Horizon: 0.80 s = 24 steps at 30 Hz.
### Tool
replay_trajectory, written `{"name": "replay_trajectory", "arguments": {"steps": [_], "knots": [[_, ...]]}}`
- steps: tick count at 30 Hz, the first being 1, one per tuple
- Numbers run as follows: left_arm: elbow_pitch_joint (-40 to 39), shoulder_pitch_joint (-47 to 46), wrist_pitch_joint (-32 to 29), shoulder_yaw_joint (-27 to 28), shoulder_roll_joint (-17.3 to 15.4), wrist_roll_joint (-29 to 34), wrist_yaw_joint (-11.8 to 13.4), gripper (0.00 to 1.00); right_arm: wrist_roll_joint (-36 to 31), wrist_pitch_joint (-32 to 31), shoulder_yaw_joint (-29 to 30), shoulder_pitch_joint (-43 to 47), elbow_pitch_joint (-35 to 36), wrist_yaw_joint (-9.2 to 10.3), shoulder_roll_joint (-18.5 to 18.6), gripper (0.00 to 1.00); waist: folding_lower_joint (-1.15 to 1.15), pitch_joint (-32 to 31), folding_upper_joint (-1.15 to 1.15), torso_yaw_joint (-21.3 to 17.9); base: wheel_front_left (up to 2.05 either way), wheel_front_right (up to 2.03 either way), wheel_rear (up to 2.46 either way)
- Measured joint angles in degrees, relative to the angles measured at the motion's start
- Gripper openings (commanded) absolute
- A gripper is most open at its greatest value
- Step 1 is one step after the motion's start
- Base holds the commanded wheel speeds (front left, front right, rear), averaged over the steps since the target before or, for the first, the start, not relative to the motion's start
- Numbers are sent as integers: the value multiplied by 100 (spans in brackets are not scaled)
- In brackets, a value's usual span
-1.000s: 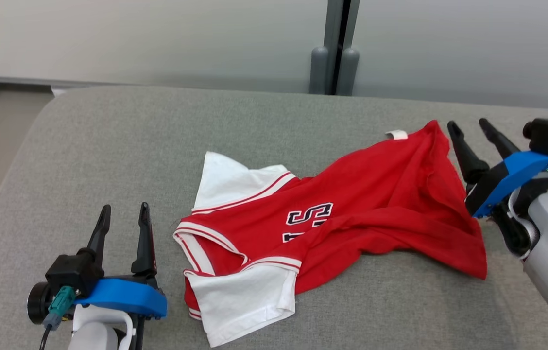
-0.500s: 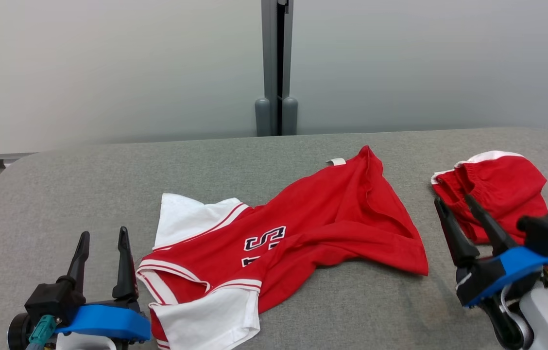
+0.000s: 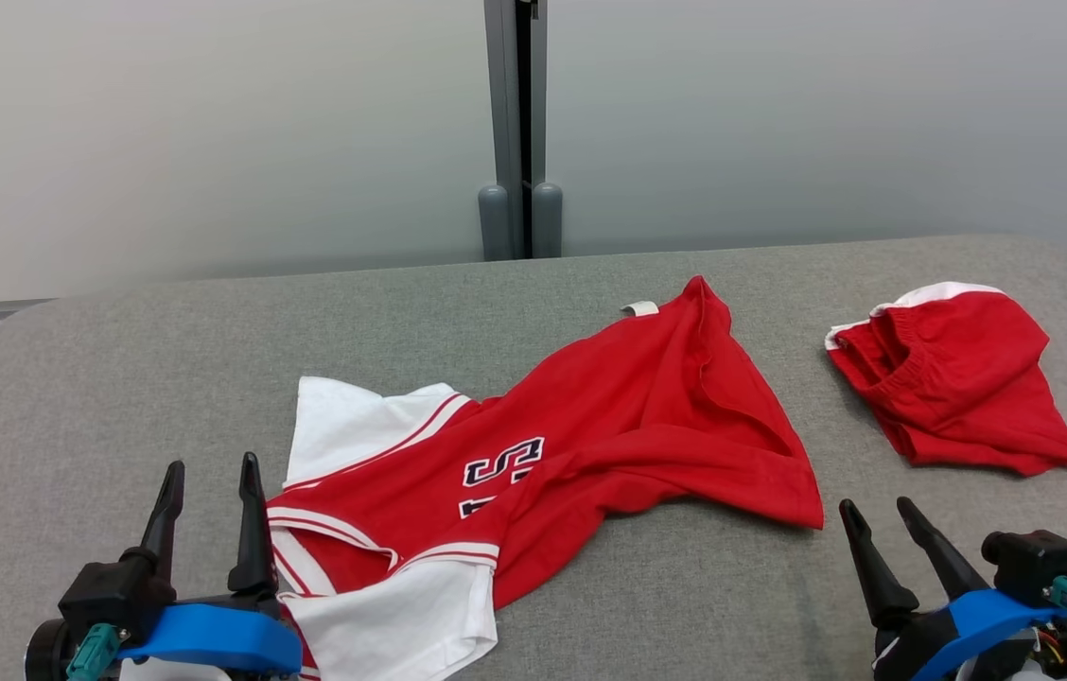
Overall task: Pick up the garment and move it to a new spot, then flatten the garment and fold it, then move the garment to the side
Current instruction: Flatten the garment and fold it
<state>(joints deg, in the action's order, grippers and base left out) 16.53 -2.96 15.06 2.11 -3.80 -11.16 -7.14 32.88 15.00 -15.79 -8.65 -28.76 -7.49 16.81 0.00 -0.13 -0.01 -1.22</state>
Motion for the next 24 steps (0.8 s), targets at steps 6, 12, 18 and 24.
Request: {"name": "replay_trajectory", "arguments": {"steps": [6,12,18,24], "knots": [[37,-4,0,-20,3,9,-7,100,124,-471,-110,-479,-455,0,-44,100,0,44,1,54,0,0,0],[80,-105,0,-86,18,13,-8,100,303,-1497,-176,-1394,-1092,0,-26,100,0,147,1,148,0,0,0],[185,-198,0,-132,12,1,-9,100,470,-2617,-162,-2030,-1902,0,-25,100,0,223,1,319,0,0,0],[210,-222,0,-134,-7,-2,-29,100,564,-3273,-225,-2380,-2485,0,-93,100,0,309,1,459,0,0,0]]}}
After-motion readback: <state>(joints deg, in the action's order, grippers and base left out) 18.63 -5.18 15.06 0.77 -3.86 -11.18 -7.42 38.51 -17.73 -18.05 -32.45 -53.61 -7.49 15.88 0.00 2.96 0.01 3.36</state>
